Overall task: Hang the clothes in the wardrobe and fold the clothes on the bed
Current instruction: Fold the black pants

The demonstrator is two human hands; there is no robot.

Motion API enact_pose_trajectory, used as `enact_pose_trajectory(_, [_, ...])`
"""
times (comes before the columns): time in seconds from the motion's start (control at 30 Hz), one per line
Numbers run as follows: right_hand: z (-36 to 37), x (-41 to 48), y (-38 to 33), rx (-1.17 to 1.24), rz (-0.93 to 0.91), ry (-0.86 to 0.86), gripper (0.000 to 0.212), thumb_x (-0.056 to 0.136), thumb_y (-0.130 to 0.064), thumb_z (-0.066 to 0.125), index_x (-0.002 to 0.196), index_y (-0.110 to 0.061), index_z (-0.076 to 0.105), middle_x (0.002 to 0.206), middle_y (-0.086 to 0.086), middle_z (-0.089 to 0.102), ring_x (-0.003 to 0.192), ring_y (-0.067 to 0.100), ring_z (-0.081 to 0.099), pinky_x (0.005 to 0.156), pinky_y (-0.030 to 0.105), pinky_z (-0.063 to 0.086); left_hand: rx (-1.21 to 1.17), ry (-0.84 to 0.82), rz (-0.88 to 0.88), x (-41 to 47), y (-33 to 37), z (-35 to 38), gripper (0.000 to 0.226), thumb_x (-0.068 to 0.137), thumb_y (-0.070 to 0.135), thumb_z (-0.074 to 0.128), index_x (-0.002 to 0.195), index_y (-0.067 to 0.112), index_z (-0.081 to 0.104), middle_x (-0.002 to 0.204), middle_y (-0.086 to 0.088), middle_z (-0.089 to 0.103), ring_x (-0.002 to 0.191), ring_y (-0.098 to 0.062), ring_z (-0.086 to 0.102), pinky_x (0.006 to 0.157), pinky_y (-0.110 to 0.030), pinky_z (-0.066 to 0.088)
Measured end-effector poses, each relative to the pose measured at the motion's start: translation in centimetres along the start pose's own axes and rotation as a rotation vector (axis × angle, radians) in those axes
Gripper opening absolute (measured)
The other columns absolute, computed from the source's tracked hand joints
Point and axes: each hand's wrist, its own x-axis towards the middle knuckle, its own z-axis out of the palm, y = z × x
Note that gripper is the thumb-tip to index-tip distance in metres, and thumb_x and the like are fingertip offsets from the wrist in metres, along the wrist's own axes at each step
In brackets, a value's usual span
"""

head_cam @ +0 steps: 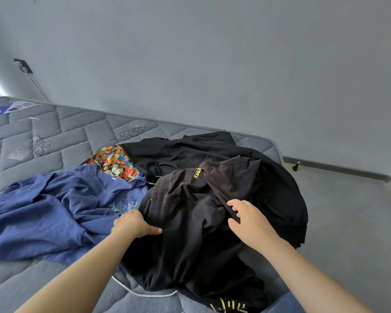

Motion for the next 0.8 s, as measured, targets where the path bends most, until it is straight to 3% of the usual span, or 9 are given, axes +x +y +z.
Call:
enact_pose_trajectory(0.1, [-0.1,-0.3,-0.1,0.005,-0.021,-0.008,0.045,0.095,-0.026,0.054,0.139,-0.025,0.043,0.129,-0.005,0.051,0.109,0.01,0.054,0.093,0.024,0.047,0.088,0.082,0.097,-1.0,0.1,0.8,0.072,0.064,0.067,0.071,0.112,0.017,0.05,0.12,-0.004,0.058,0.115,-0.028,0.053,0.092,-0.036,0.043])
enact_pose_trajectory(0.2, [-0.7,-0.5,-0.1,0.016,-0.043,-0.018,0.045,0.095,-0.026,0.053,0.139,-0.025,0.043,0.131,-0.007,0.05,0.112,0.009,0.053,0.095,0.023,0.045,-0.086,0.197,0.321,-2.6,1.2,0.6,0.034,0.078,0.029,0.067,0.096,0.013,0.043,0.104,-0.006,0.06,0.1,-0.027,0.057,0.076,-0.035,0.045])
enact_pose_trajectory(0.27, [-1.7,-0.3,-0.3,0.013,-0.063,-0.015,0.046,0.095,-0.025,0.054,0.14,-0.026,0.043,0.133,-0.007,0.049,0.115,0.009,0.052,0.095,0.022,0.044,-0.111,0.231,0.445,-3.9,2.5,-1.5,0.026,0.078,0.014,0.059,0.094,0.014,0.038,0.089,-0.006,0.058,0.086,-0.028,0.058,0.065,-0.037,0.044])
enact_pose_trajectory(0.33, [-3.4,0.4,-0.8,0.006,-0.085,0.017,0.047,0.095,-0.025,0.055,0.14,-0.025,0.043,0.132,-0.006,0.05,0.115,0.009,0.052,0.094,0.021,0.043,-0.14,0.27,0.571,-5.2,4.1,-4.8,0.033,0.077,0.009,0.055,0.105,0.016,0.041,0.09,-0.005,0.061,0.085,-0.027,0.06,0.066,-0.039,0.047])
enact_pose_trajectory(0.43, [-6.9,1.9,-2.0,0.01,-0.113,0.108,0.046,0.093,-0.024,0.056,0.138,-0.025,0.045,0.131,-0.004,0.052,0.115,0.009,0.053,0.096,0.024,0.044,-0.156,0.278,0.786,-7.2,6.8,-10.8,0.063,0.077,0.004,0.051,0.135,0.026,0.04,0.116,-0.001,0.063,0.103,-0.024,0.06,0.087,-0.038,0.049])
enact_pose_trajectory(0.5, [-9.5,3.0,-3.1,0.026,-0.14,0.168,0.047,0.093,-0.025,0.058,0.138,-0.026,0.046,0.131,-0.005,0.054,0.112,0.009,0.054,0.096,0.027,0.046,-0.115,0.272,0.895,-8.7,8.9,-14.6,0.071,0.078,-0.001,0.046,0.142,0.029,0.037,0.129,0.001,0.059,0.114,-0.022,0.056,0.097,-0.033,0.044])
enact_pose_trajectory(0.63, [-14.8,4.9,-5.6,0.119,-0.244,0.228,0.055,0.09,-0.032,0.063,0.141,-0.03,0.042,0.137,-0.008,0.05,0.119,0.005,0.049,0.095,0.023,0.041,0.081,0.349,1.058,-12.1,13.4,-21.1,0.071,0.079,-0.003,0.039,0.14,0.033,0.043,0.138,0.006,0.053,0.125,-0.019,0.048,0.101,-0.026,0.037])
enact_pose_trajectory(0.8, [-22.1,5.7,-8.8,0.298,-0.384,0.252,0.072,0.078,-0.044,0.071,0.141,-0.044,0.035,0.146,-0.023,0.037,0.131,-0.004,0.034,0.107,0.022,0.033,0.239,0.523,1.208,-17.1,17.5,-28.3,0.058,0.077,0.005,0.035,0.118,0.043,0.049,0.112,0.01,0.064,0.105,-0.018,0.056,0.09,-0.037,0.047])
